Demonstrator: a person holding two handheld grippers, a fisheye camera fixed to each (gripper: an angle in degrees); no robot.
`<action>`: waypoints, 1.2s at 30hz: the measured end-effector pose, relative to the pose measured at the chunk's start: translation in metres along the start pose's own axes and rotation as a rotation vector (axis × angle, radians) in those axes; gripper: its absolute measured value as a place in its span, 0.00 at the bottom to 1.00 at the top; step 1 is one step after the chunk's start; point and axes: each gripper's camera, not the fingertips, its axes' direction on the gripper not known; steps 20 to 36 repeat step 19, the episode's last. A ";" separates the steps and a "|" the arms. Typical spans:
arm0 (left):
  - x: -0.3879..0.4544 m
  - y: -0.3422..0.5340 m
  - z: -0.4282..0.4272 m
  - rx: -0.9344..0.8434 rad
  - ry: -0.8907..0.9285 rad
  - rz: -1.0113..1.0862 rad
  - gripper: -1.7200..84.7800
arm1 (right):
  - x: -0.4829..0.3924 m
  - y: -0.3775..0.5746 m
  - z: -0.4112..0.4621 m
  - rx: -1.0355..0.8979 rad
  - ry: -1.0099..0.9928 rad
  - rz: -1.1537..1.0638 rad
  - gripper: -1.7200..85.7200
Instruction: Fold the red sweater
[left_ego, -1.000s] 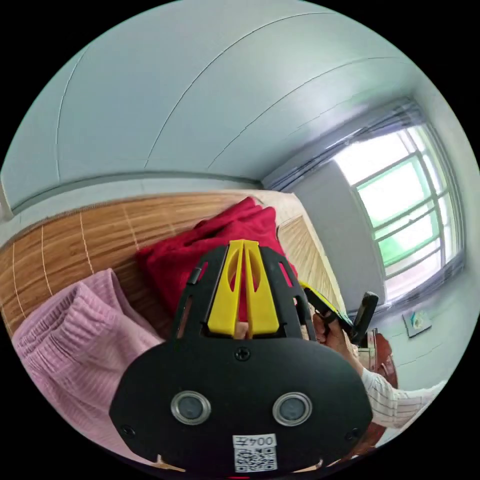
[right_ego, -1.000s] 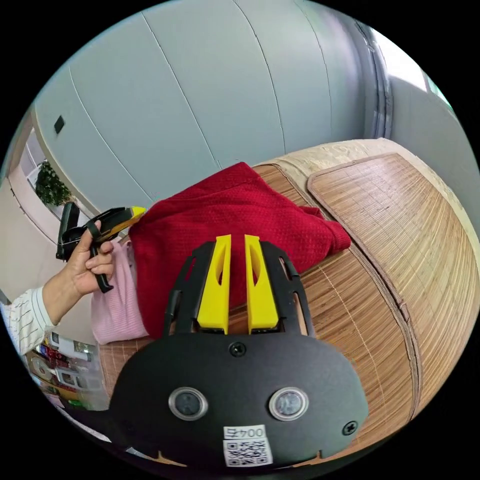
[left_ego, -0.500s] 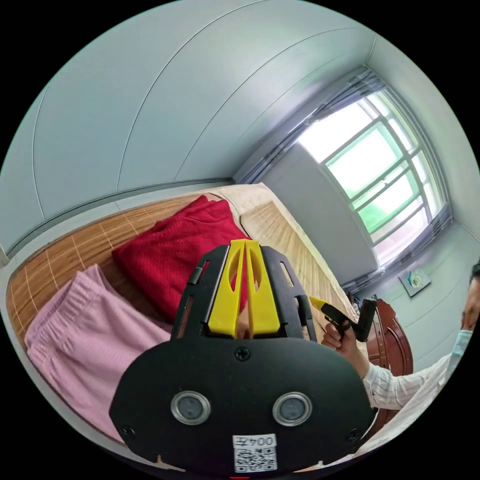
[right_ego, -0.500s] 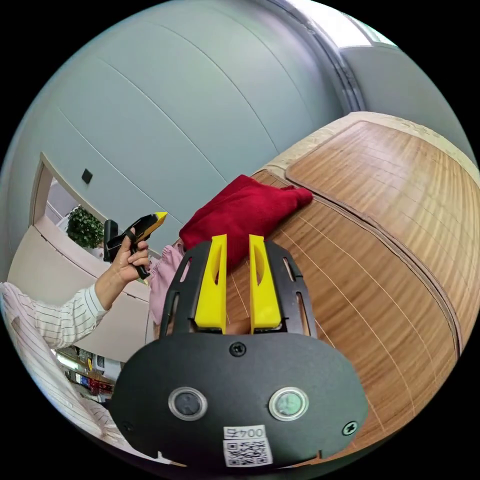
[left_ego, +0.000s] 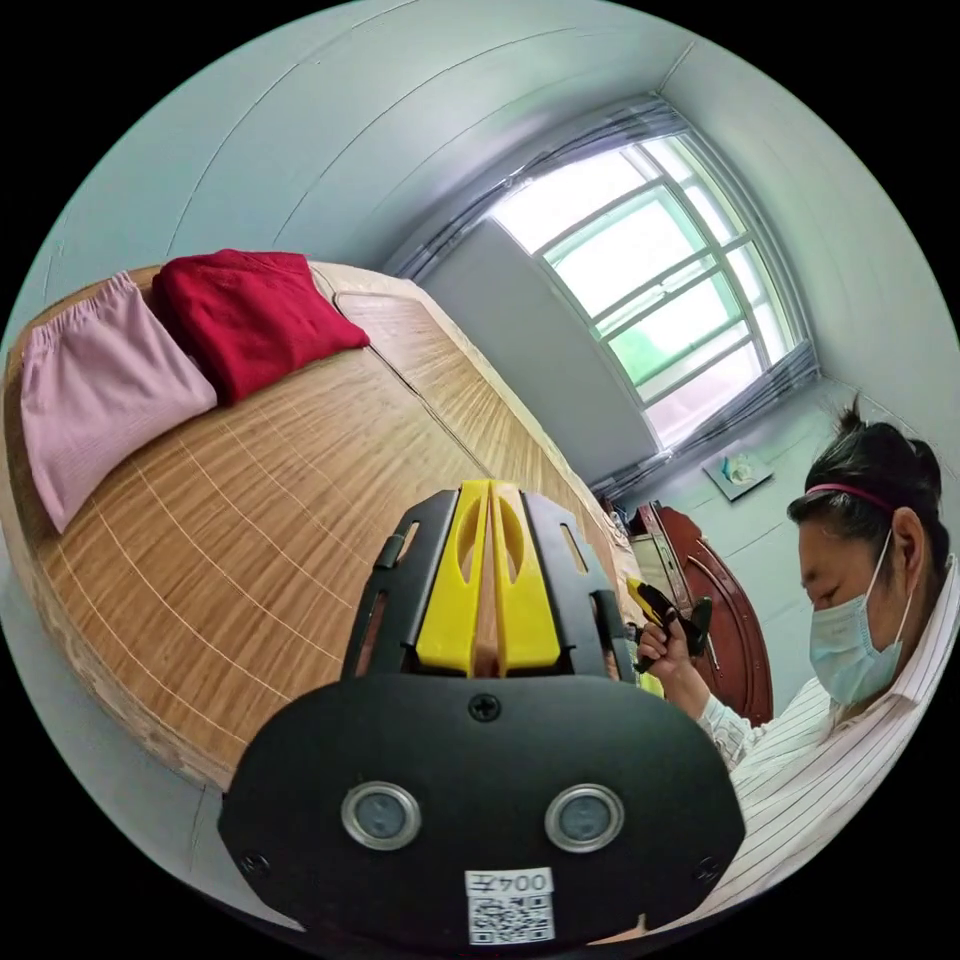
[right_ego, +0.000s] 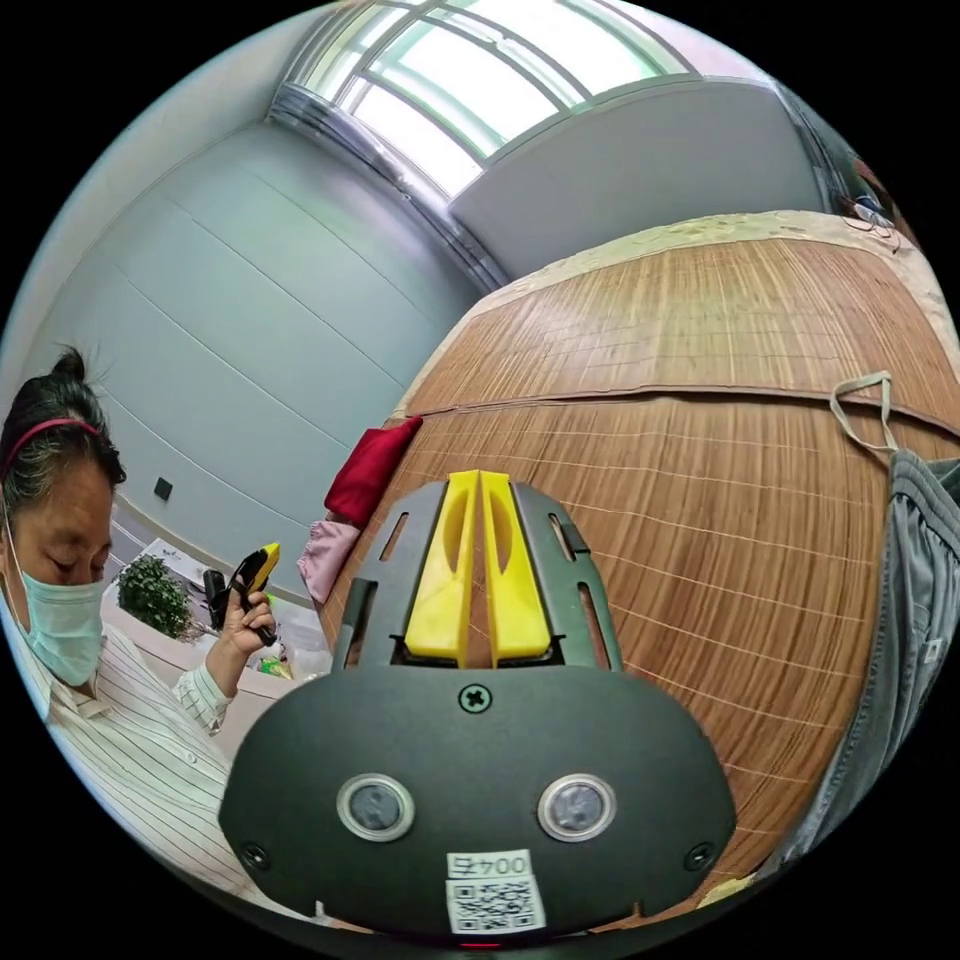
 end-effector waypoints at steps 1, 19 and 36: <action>0.009 0.010 0.009 -0.009 0.008 0.010 0.03 | 0.009 0.014 -0.026 0.011 0.008 -0.010 0.02; 0.190 0.289 0.056 -0.123 0.251 0.210 0.03 | 0.043 0.295 -0.290 0.153 -0.022 0.104 0.06; 0.190 0.289 0.056 -0.123 0.251 0.210 0.03 | 0.043 0.295 -0.290 0.153 -0.022 0.104 0.06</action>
